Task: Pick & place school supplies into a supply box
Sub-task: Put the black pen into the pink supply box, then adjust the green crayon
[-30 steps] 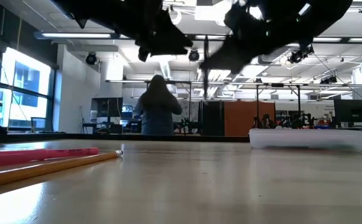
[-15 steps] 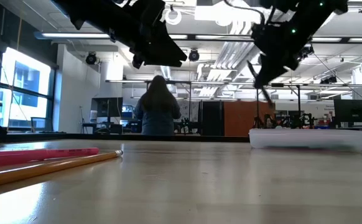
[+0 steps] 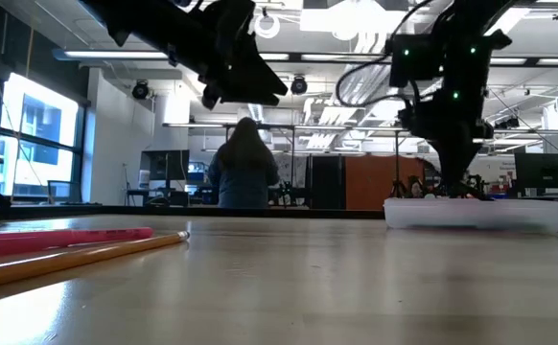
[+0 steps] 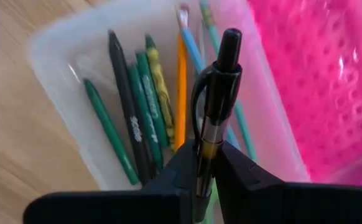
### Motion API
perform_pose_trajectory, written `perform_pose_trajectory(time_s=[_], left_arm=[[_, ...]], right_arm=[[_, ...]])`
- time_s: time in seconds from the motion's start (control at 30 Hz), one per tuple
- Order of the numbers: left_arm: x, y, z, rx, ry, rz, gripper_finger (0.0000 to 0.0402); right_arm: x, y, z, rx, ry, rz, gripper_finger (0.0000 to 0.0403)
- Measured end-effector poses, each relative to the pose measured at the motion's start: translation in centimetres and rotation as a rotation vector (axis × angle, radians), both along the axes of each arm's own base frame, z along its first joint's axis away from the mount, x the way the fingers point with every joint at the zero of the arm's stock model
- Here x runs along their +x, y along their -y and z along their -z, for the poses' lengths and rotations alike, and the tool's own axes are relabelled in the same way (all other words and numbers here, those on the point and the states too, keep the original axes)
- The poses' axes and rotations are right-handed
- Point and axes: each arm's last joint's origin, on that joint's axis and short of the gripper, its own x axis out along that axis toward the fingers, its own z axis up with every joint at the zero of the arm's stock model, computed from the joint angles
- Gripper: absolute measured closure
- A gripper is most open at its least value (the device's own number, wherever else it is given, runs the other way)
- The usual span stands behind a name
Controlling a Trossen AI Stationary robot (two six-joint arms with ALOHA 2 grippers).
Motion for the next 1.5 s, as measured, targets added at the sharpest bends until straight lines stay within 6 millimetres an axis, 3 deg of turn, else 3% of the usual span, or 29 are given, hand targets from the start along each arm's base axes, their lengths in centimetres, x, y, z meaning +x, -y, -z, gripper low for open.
perform_pose_trajectory(time_s=[0.23,0.57,0.77,0.93,1.07,1.23,1.5], left_arm=[[0.0,0.1,0.1,-0.015,-0.008,0.028,0.0218],[-0.5,0.3,0.7,-0.129,-0.077,0.038,0.0218],[-3.2,0.3,0.3,-0.277,-0.227,-0.035,0.0228],[-6.7,0.8,0.2,-0.46,-0.429,-0.138,0.0259],[-9.2,2.7,1.3,-0.624,-0.654,-0.28,0.0288],[-12.0,6.5,2.3,-0.8,-0.916,-0.458,0.0325],[-14.7,11.1,2.3,-0.931,-0.998,-0.629,0.0362]], right_arm=[[0.1,0.7,1.2,0.021,-0.07,0.022,0.0345],[0.3,0.8,0.8,-0.016,-0.101,-0.065,0.0274],[2.2,0.9,-1.6,-0.087,-0.015,-0.14,0.0271],[5.1,0.9,-4.2,-0.24,0.192,-0.245,0.0277],[7.1,1.0,-5.3,-0.317,0.392,-0.348,0.0279],[7.8,0.9,-5.4,-0.312,0.511,-0.459,0.0279],[7.6,1.0,-4.8,-0.33,0.491,-0.465,0.0279]])
